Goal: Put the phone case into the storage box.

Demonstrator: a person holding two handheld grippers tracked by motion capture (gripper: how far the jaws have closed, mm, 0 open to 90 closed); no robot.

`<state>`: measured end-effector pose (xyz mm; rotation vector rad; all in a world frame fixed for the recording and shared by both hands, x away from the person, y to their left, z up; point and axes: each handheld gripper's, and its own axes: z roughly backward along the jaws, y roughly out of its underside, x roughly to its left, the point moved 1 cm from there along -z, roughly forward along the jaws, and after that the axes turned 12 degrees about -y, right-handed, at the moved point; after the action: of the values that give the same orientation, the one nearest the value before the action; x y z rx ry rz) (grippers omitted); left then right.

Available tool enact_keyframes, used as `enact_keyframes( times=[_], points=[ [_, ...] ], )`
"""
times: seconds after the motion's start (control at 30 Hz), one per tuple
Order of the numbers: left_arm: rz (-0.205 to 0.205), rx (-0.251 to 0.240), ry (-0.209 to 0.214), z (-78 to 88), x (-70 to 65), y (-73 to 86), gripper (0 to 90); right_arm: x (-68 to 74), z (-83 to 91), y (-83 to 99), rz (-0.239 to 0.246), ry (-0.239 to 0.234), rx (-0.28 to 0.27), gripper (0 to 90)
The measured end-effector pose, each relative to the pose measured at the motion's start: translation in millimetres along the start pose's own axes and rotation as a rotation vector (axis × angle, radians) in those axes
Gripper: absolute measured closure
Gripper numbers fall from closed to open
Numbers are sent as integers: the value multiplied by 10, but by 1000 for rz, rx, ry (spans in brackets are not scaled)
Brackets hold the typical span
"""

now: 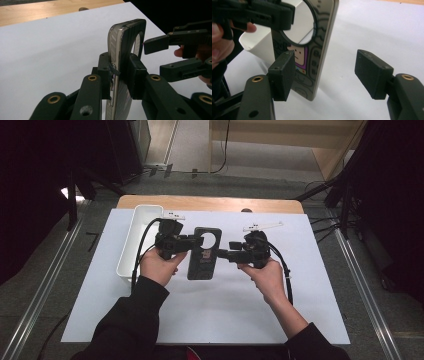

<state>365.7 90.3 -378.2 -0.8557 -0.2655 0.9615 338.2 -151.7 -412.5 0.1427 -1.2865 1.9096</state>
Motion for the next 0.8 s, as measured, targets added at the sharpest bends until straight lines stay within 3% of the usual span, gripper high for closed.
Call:
enact_keyframes(
  times=[0.27,0.8],
  points=[
    [7,3,19,21,29,-13,753,-43,42,101,11,-14,8,306],
    [7,1,66,149,104,-67,752,-82,145,292,90,-54,64,244]
  ],
)
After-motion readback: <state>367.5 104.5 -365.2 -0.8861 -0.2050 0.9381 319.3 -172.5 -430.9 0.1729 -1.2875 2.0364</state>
